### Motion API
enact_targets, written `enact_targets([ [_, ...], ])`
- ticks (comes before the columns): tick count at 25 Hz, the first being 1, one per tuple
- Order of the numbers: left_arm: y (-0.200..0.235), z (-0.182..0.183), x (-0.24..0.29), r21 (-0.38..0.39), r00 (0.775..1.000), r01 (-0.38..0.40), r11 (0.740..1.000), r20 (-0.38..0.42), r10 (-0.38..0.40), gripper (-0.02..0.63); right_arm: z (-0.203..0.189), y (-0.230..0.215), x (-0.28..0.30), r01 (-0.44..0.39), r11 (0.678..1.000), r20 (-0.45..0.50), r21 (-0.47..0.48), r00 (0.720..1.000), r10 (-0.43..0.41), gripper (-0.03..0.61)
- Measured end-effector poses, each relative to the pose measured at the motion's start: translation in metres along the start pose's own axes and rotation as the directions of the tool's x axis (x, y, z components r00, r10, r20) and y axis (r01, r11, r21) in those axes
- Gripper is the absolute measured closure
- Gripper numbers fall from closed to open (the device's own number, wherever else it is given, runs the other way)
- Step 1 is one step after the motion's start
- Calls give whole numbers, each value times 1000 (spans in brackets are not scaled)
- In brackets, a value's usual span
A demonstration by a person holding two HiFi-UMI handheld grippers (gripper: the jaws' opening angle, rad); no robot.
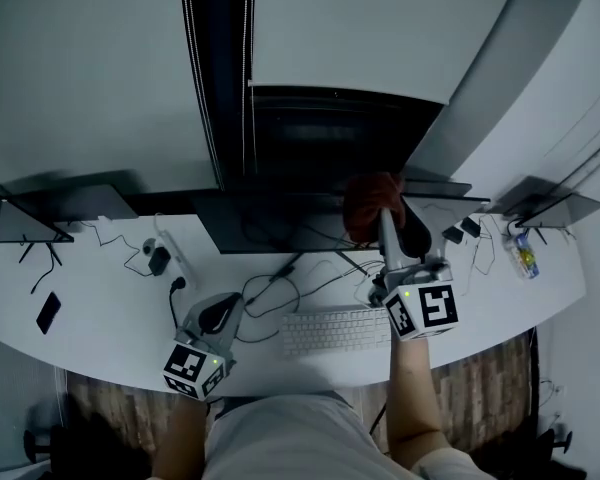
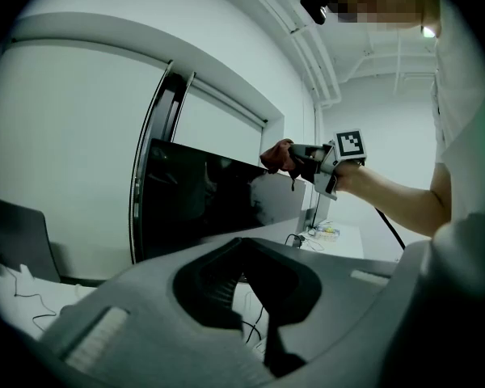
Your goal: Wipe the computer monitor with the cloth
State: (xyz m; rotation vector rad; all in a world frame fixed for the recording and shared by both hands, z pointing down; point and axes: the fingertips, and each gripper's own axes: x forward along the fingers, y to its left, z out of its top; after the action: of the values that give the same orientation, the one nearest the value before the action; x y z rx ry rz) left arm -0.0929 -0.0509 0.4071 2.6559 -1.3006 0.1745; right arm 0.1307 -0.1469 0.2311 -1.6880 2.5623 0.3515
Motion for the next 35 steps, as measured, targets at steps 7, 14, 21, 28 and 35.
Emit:
enact_targets([
  [7, 19, 3, -2, -3, 1000, 27, 1000, 9, -27, 606, -10, 0, 21, 30, 999, -68, -44, 997, -33, 506],
  [14, 32, -2, -12, -16, 999, 35, 999, 12, -35, 606, -34, 15, 37, 5, 1000, -153, -29, 988, -10, 506],
  [21, 53, -10, -30, -35, 1000, 18, 999, 10, -17, 606, -40, 31, 48, 17, 1000, -178, -26, 984, -21, 506],
  [28, 74, -13, -50, -48, 1000, 11, 999, 17, -10, 606, -37, 62, 60, 1, 1000, -178, -8, 984, -2, 506],
  [35, 102, -18, -72, -63, 1000, 7, 998, 28, -5, 606, -33, 108, 78, -30, 1000, -179, -8, 983, 28, 506],
])
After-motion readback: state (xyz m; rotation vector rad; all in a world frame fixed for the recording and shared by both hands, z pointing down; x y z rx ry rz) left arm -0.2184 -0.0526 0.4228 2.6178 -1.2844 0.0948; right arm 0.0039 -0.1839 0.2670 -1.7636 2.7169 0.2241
